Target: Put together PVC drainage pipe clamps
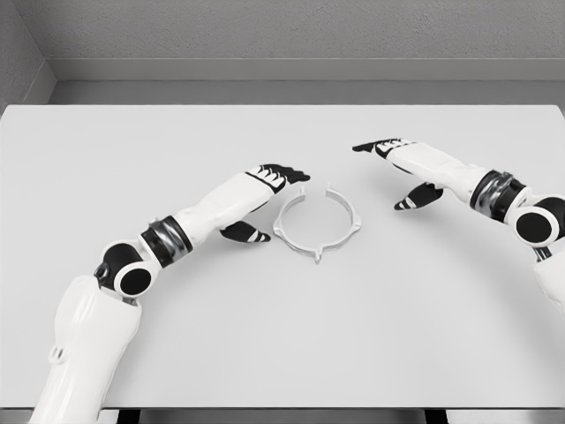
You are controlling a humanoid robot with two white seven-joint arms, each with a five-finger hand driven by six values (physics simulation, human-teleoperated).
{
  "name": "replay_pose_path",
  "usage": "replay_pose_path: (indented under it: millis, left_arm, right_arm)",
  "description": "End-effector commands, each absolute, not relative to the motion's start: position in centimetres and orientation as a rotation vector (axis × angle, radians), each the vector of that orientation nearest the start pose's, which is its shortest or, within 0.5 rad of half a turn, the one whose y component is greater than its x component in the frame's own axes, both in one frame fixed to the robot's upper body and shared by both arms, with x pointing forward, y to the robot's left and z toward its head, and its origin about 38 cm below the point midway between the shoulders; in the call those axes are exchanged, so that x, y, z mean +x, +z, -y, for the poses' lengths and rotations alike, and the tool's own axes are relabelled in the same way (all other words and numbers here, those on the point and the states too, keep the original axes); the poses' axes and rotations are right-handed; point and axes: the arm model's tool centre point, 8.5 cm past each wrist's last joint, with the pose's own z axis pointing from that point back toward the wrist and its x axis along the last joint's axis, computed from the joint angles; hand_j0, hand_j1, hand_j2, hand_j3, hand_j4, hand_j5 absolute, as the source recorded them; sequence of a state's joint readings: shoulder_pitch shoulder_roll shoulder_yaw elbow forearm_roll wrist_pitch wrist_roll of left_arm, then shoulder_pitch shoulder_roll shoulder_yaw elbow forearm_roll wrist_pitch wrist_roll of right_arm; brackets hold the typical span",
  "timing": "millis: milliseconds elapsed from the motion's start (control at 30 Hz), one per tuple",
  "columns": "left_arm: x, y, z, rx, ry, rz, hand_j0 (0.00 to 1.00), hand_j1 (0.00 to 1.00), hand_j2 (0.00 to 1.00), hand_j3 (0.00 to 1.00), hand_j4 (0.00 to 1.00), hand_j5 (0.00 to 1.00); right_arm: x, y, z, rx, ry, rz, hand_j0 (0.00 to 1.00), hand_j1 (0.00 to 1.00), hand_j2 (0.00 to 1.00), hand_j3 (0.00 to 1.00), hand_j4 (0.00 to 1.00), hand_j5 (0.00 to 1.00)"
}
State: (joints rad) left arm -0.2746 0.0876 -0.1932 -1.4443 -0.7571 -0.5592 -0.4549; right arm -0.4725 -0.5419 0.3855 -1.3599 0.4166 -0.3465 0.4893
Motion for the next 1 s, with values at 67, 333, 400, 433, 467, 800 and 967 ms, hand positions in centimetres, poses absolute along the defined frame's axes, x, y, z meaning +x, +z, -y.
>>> replay_pose_path:
  millis: [67, 333, 400, 433, 467, 800, 967]
  left_arm:
    - [40.8, 11.8, -13.7, 0.218, -1.546, 1.786, 1.00, 1.00, 1.00, 1.00, 1.00, 1.00]
    - [40.8, 11.1, -12.6, 0.185, -1.554, 1.773, 1.00, 1.00, 1.00, 1.00, 1.00, 1.00]
    - [40.9, 10.9, -12.6, 0.182, -1.555, 1.766, 1.00, 1.00, 1.00, 1.00, 1.00, 1.00]
    - [40.9, 10.9, -12.5, 0.181, -1.552, 1.770, 1.00, 1.00, 1.00, 1.00, 1.00, 1.00]
    - [40.9, 10.9, -12.4, 0.179, -1.554, 1.766, 1.00, 1.00, 1.00, 1.00, 1.00, 1.00]
    - [41.4, 10.4, -11.9, 0.159, -1.549, 1.753, 1.00, 1.00, 1.00, 1.00, 1.00, 1.00]
    - [41.8, 10.6, -11.3, 0.148, -1.547, 1.759, 1.00, 1.00, 1.00, 1.00, 1.00, 1.00]
  right_arm:
    - [45.5, 15.9, 28.0, -0.348, 1.579, 1.468, 1.00, 1.00, 1.00, 1.00, 1.00, 1.00]
    - [45.4, 15.8, 28.0, -0.346, 1.578, 1.466, 1.00, 1.00, 1.00, 1.00, 1.00, 1.00]
    - [45.4, 15.9, 28.2, -0.351, 1.581, 1.463, 1.00, 1.00, 1.00, 1.00, 1.00, 1.00]
    - [45.4, 16.0, 28.5, -0.358, 1.584, 1.456, 1.00, 1.00, 1.00, 1.00, 1.00, 1.00]
    - [45.4, 16.1, 28.5, -0.358, 1.583, 1.458, 1.00, 1.00, 1.00, 1.00, 1.00, 1.00]
    - [45.4, 16.0, 28.5, -0.356, 1.586, 1.455, 1.00, 1.00, 1.00, 1.00, 1.00, 1.00]
    - [45.4, 16.1, 28.5, -0.359, 1.584, 1.459, 1.00, 1.00, 1.00, 1.00, 1.00, 1.00]
